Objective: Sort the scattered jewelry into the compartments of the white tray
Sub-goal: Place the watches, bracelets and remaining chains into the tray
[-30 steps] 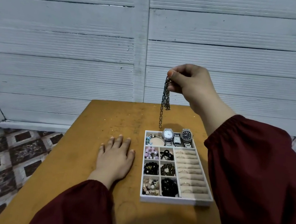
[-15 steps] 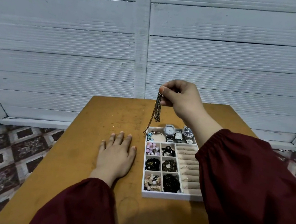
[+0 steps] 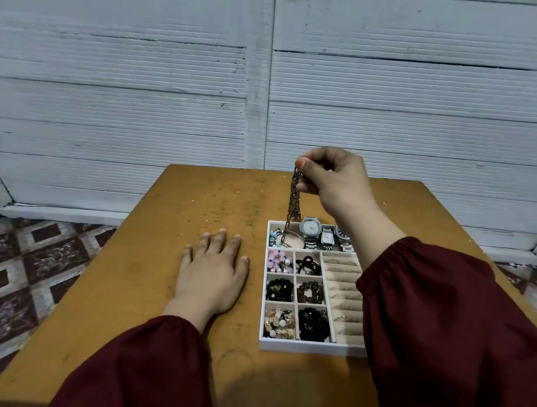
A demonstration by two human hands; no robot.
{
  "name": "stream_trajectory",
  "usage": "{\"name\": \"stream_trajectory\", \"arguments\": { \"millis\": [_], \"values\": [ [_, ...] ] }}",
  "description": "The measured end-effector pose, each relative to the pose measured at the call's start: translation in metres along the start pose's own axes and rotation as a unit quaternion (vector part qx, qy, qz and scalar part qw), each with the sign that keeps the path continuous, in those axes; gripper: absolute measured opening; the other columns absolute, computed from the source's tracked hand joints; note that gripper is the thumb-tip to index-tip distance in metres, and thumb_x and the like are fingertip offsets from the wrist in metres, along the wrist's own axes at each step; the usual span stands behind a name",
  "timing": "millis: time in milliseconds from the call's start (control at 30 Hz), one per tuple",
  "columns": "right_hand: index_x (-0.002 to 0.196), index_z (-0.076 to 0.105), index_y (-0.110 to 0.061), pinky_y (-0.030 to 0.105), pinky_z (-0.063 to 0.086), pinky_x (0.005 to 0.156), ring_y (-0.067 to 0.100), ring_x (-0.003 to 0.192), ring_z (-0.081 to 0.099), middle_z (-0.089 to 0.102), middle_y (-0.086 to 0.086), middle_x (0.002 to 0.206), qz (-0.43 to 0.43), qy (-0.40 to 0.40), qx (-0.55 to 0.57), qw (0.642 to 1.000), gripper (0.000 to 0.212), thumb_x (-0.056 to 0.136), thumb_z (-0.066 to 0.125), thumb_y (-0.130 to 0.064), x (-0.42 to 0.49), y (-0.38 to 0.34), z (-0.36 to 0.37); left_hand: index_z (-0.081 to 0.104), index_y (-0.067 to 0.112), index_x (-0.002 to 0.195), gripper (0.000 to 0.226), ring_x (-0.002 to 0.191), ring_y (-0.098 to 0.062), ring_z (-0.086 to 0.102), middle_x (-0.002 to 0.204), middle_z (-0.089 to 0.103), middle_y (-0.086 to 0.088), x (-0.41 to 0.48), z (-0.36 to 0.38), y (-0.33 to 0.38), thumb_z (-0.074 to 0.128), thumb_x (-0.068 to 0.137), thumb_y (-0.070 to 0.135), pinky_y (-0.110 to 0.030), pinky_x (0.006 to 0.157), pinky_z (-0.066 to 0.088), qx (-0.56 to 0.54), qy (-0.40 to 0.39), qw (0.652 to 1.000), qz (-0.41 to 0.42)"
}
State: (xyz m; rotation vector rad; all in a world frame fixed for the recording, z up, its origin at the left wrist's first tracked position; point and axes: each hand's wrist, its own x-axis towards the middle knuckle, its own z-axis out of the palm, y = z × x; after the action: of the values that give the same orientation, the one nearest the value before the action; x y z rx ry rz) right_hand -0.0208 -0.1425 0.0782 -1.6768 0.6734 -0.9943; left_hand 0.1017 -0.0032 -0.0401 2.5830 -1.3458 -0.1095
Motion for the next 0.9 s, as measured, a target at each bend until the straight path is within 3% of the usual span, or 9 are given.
{"name": "stream_trajectory", "arguments": {
  "millis": [167, 600, 900],
  "values": [
    [0.081, 0.061, -0.01, 0.019, 0.057, 0.06, 0.01, 0.052, 0.057, 0.055, 0.0, 0.066, 0.024, -0.001, 0.013, 1.0, 0.01, 0.089, 0.063, -0.004, -0.002, 0.012, 0.003, 0.014, 0.032, 0.152, 0.057, 0.148, -0.02, 0.002, 0.161, 0.007, 0.004, 0.0, -0.001, 0.0, 0.019, 0.098, 0.052, -0.045, 0.118, 0.001, 0.002, -0.001, 1.0, 0.001],
    [0.081, 0.063, -0.012, 0.043, 0.057, 0.077, 0.013, 0.055, 0.06, 0.061, 0.0, 0.069, 0.072, -0.013, -0.035, 0.997, 0.009, 0.087, 0.066, -0.006, -0.007, 0.042, 0.003, 0.016, 0.032, 0.151, 0.057, 0.147, -0.02, 0.004, 0.16, 0.01, 0.003, 0.002, 0.001, -0.001, 0.021, 0.098, 0.053, -0.046, 0.118, 0.003, -0.001, 0.006, 1.0, -0.001],
    [0.075, 0.064, -0.016, 0.042, 0.058, 0.068, 0.016, 0.056, 0.06, 0.067, 0.009, 0.071, 0.077, -0.045, -0.131, 0.987, 0.012, 0.084, 0.07, -0.01, -0.007, 0.054, 0.002, 0.02, 0.032, 0.15, 0.057, 0.147, -0.02, 0.007, 0.16, 0.013, 0.003, 0.003, 0.001, 0.0, 0.023, 0.097, 0.053, -0.047, 0.117, 0.005, -0.002, 0.014, 1.0, -0.003]
  ]
}}
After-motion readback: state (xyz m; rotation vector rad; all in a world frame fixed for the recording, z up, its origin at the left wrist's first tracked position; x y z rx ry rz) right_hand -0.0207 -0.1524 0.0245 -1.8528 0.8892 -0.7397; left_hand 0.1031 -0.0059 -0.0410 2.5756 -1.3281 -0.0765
